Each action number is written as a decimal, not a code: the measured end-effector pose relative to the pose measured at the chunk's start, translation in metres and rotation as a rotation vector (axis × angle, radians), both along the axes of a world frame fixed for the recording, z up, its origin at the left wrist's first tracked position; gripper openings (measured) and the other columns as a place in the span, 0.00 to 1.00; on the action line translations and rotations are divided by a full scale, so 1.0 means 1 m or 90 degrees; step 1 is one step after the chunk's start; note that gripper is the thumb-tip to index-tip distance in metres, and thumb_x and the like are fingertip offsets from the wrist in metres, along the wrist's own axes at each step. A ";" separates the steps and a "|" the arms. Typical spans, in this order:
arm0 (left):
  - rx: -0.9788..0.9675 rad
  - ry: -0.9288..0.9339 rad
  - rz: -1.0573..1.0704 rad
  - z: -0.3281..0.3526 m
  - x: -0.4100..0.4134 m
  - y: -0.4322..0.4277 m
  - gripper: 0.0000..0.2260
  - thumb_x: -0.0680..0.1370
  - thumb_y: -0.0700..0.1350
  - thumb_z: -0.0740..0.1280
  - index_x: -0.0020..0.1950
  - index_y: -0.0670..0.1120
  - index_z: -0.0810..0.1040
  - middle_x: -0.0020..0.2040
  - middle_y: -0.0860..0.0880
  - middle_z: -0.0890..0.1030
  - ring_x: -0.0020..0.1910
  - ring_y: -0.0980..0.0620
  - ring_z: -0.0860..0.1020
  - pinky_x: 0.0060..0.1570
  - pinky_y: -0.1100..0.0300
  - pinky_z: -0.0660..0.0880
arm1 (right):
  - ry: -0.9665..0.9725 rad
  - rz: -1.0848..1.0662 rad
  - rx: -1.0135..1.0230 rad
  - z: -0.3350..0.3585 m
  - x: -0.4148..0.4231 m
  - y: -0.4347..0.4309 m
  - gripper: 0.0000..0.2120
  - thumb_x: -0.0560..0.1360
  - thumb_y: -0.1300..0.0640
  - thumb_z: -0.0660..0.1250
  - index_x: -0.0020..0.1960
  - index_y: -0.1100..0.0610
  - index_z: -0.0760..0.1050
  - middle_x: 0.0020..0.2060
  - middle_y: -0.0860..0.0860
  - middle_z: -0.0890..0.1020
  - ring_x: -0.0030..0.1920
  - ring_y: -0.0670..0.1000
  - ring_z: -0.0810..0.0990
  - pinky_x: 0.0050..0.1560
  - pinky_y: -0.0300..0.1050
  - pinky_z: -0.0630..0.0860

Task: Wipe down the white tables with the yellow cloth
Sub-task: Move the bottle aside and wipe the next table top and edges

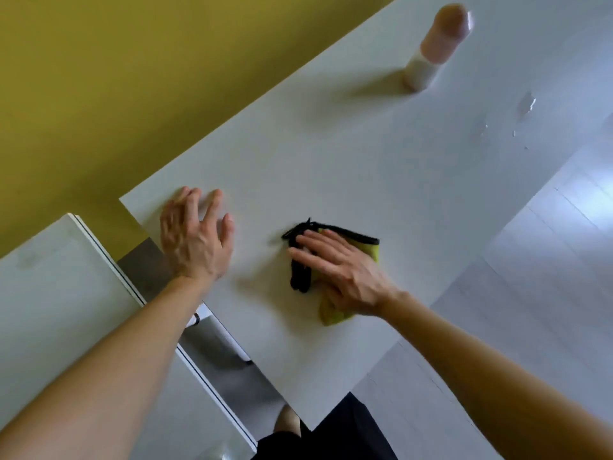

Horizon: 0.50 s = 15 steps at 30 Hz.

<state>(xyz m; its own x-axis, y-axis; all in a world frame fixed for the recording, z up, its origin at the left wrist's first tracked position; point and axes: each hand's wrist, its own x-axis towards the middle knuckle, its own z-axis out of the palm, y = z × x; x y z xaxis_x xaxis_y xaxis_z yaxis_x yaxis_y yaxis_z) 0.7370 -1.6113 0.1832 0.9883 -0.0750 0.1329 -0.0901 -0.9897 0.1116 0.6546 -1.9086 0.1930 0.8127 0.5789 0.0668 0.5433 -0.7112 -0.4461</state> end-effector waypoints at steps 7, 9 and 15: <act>0.001 0.217 0.018 0.042 -0.018 -0.031 0.39 0.81 0.71 0.63 0.87 0.53 0.62 0.85 0.38 0.60 0.86 0.36 0.56 0.81 0.37 0.59 | 0.008 -0.662 0.049 -0.004 0.018 -0.052 0.38 0.79 0.49 0.66 0.86 0.58 0.61 0.83 0.56 0.68 0.85 0.59 0.63 0.85 0.63 0.58; -0.007 0.295 -0.040 0.057 -0.032 -0.056 0.44 0.77 0.72 0.68 0.88 0.57 0.57 0.87 0.40 0.54 0.87 0.39 0.51 0.83 0.38 0.56 | 0.009 -0.524 0.061 -0.005 -0.014 0.001 0.36 0.81 0.51 0.69 0.86 0.58 0.63 0.84 0.55 0.67 0.86 0.55 0.60 0.86 0.62 0.56; 0.087 0.477 -0.184 0.064 -0.042 -0.099 0.61 0.70 0.73 0.77 0.88 0.62 0.38 0.88 0.46 0.33 0.88 0.41 0.35 0.86 0.38 0.45 | 0.010 -0.188 -0.002 -0.006 -0.028 -0.078 0.33 0.82 0.52 0.67 0.85 0.56 0.65 0.84 0.54 0.67 0.86 0.54 0.61 0.85 0.61 0.59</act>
